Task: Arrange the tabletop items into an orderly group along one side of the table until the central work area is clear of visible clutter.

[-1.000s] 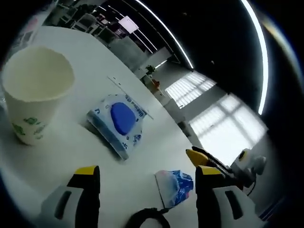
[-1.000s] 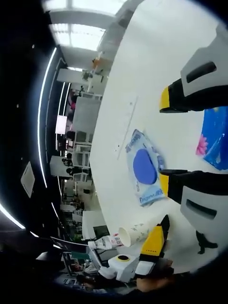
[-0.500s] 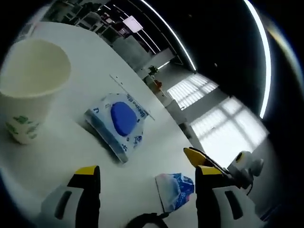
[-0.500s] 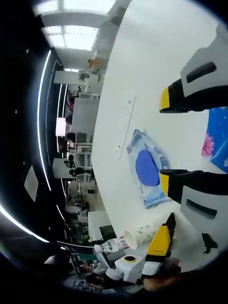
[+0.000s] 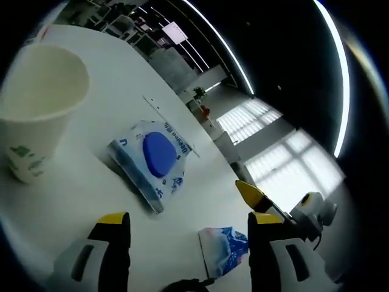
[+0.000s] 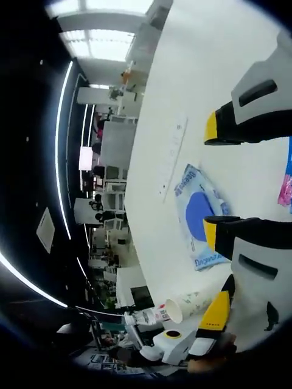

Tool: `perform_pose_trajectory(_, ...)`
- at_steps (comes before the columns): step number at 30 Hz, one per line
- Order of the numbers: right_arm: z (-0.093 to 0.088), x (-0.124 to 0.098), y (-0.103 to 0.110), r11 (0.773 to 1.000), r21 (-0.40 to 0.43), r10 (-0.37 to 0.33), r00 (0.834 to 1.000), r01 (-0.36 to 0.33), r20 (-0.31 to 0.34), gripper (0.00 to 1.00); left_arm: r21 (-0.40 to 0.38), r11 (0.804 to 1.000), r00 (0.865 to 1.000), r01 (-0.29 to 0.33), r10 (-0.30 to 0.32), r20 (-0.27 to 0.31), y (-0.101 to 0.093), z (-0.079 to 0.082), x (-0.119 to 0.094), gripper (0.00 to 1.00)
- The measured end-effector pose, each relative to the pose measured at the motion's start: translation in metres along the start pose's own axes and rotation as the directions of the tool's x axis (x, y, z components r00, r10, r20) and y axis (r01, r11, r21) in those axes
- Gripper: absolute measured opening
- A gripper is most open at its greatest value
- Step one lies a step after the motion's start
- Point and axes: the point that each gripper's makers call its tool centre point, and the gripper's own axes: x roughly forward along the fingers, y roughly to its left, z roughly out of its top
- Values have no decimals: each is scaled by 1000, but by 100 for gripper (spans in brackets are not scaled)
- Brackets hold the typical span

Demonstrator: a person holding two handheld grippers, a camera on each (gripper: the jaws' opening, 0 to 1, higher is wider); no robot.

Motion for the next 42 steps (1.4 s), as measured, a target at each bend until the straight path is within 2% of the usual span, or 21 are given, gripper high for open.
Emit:
perform_pose_trajectory(4, 0, 11, 0, 1000, 3, 19, 1000, -19, -15, 45, -6, 1000, 1000, -3, 3, 5, 1, 1, -1, 77)
perform_pose_trajectory(10, 4, 22, -5, 1000, 21, 21, 1000, -21, 23, 44, -14, 1000, 1000, -4, 4, 9, 1, 2, 0, 76)
perform_pose_trajectory(17, 6, 38, -13, 1000, 25, 9, 1000, -9, 25, 43, -30, 1000, 1000, -7, 7, 17, 0, 2, 1, 76)
perform_pose_trajectory(22, 3, 50, -17, 1000, 1, 5, 1000, -5, -2, 43, -38, 999, 1000, -3, 3, 13, -2, 1, 1, 76)
perform_pose_trajectory(27, 3, 61, -21, 1000, 10, 1, 1000, -1, -14, 43, -53, 999, 1000, -7, 7, 14, -2, 1, 0, 75)
perform_pose_trajectory(34, -5, 72, -24, 999, -22, -26, 999, 25, -32, 42, -66, 998, 1000, -4, 5, 12, -3, 1, 0, 75)
perform_pose_trajectory(38, -9, 80, -26, 1000, -1, -26, 999, 26, -40, 42, -74, 997, 1000, -5, 6, 12, -3, 1, 1, 75)
perform_pose_trajectory(42, -15, 91, -28, 1000, -16, -27, 998, 26, -62, 42, -76, 997, 1000, -4, 5, 10, -4, 0, 1, 75)
